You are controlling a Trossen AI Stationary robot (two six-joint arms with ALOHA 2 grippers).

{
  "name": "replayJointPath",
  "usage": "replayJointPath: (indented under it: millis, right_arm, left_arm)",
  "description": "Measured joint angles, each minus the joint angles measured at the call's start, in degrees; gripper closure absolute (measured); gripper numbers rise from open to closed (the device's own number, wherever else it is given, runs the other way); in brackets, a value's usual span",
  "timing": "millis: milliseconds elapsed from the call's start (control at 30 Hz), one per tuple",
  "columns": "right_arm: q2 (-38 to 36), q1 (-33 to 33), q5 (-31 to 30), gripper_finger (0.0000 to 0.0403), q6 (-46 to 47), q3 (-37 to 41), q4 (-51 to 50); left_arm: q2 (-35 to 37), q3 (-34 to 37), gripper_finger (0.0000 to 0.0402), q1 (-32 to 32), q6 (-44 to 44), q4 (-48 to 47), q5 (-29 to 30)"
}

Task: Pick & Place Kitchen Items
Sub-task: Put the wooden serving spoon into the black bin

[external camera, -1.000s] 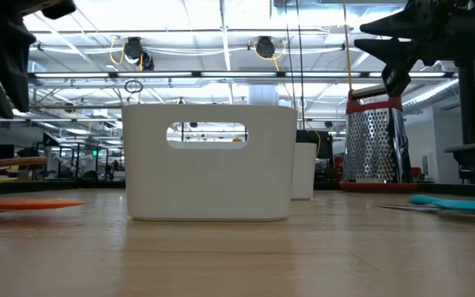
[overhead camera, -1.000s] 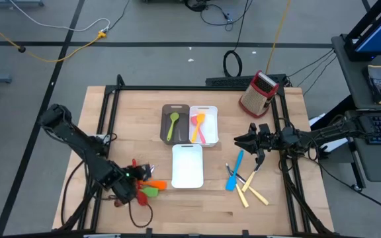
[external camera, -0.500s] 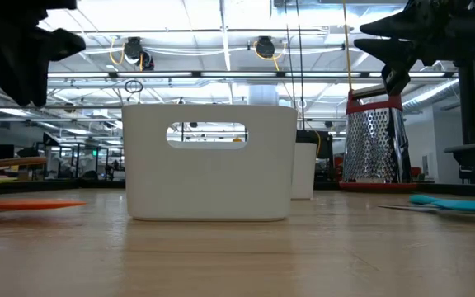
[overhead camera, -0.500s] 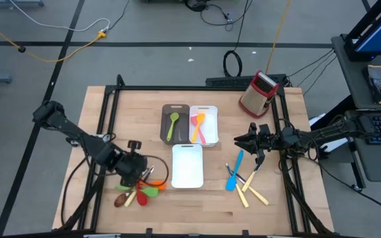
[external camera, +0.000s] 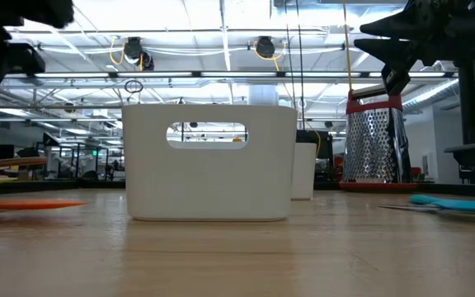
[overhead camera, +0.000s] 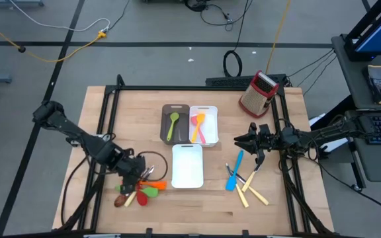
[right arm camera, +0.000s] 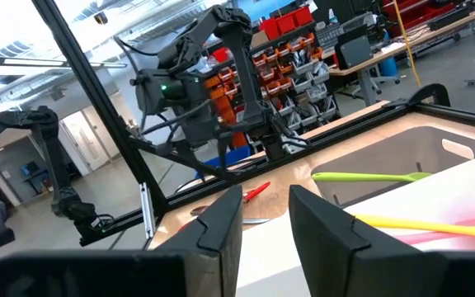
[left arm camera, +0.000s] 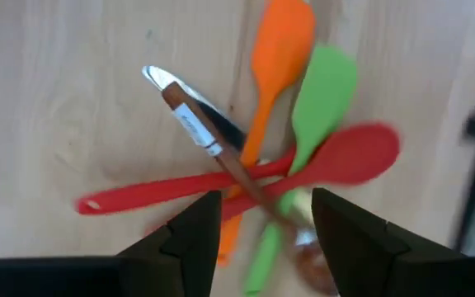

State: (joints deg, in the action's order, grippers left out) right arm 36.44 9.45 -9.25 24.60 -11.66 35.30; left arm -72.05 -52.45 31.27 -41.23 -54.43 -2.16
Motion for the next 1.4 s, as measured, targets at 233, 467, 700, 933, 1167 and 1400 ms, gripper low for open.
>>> replayJointPath:
  millis: [233, 467, 700, 933, 1167, 1400]
  right_arm:
    - [0.0, 0.0, 0.0, 0.0310, 0.0, 0.0, 0.0]
    - [0.0, 0.0, 0.0, 0.0310, 0.0, 0.0, 0.0]
    - [0.0, 0.0, 0.0, 0.0310, 0.0, 0.0, 0.0]
    - [0.0, 0.0, 0.0, 0.0310, 0.0, 0.0, 0.0]
    - [0.0, 0.0, 0.0, 0.0310, 0.6, 0.0, 0.0]
    - [0.0, 0.0, 0.0, 0.0310, 3.2, 0.0, 0.0]
  left_arm:
    - [0.0, 0.8, 0.0204, 5.5, 14.8, -4.2, 5.5]
    - [0.0, 2.0, 0.0204, 8.7, 20.8, -0.9, 9.7]
    - [0.0, 2.4, 0.0204, 12.1, 47.8, 0.1, 23.4]
    - [0.0, 8.0, 0.0204, 12.4, 75.4, 0.9, 23.0]
    - [0.0, 10.3, 0.0204, 12.3, 90.8, 4.8, 33.5]
    - [0.0, 10.3, 0.0204, 12.3, 97.9, 11.5, 27.3]
